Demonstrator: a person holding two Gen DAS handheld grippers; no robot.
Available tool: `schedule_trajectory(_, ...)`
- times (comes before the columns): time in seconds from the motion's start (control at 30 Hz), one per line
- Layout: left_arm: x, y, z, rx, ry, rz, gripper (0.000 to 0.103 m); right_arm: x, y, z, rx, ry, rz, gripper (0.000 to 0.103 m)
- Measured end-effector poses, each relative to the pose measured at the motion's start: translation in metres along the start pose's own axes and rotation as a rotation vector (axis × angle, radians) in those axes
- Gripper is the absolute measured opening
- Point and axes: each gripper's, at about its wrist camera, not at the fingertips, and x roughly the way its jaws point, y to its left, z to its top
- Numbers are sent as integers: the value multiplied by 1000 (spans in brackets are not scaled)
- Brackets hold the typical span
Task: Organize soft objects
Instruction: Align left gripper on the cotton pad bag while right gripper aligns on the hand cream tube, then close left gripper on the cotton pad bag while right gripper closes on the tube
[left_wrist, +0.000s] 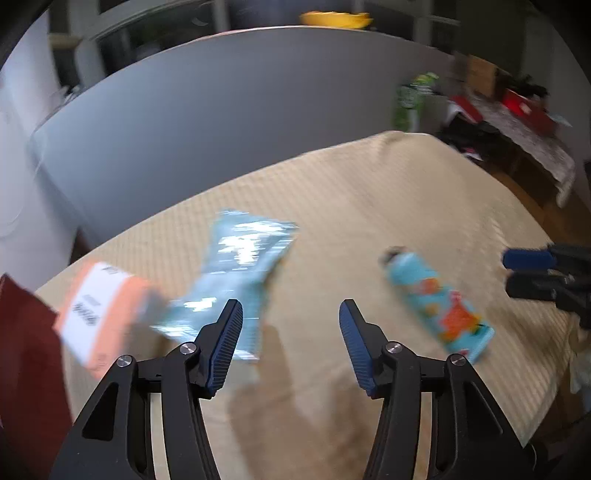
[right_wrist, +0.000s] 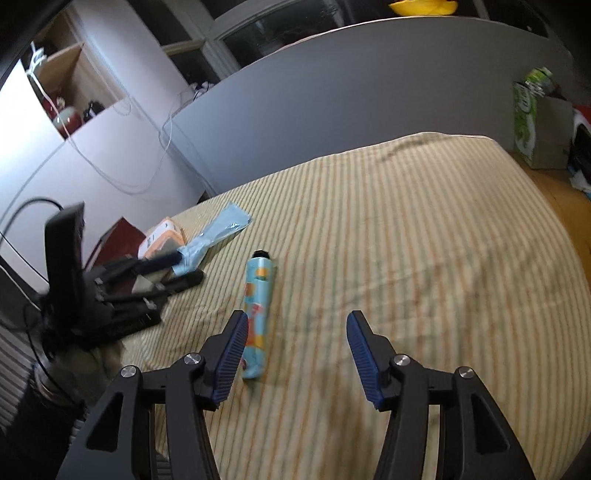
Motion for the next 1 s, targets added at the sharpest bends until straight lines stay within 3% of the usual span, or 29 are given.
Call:
schedule_trajectory(0.07,5,16,5,-30,20,-11,65,12,11,3,-20,16,-6,53)
schedule_trajectory(0.37,33,27,19,48,60,52,65,57,60,6,-222,56,-134,61)
schedule_trajectory(0.6,54,31,25,69,109,43,67,74,64,7,-278,90,-194,66)
schedule_trajectory(0.67,55,33,25,60,106,39,71,78,64,8,-287,101,-201,66)
schedule_trajectory(0.9,54,40,20,12,110,-4,70,88,64,10,-320,127,-226,66)
schedule_trajectory(1.0,49,42,13,-21,107,-42,63,87,62,10,-325,132,-224,66)
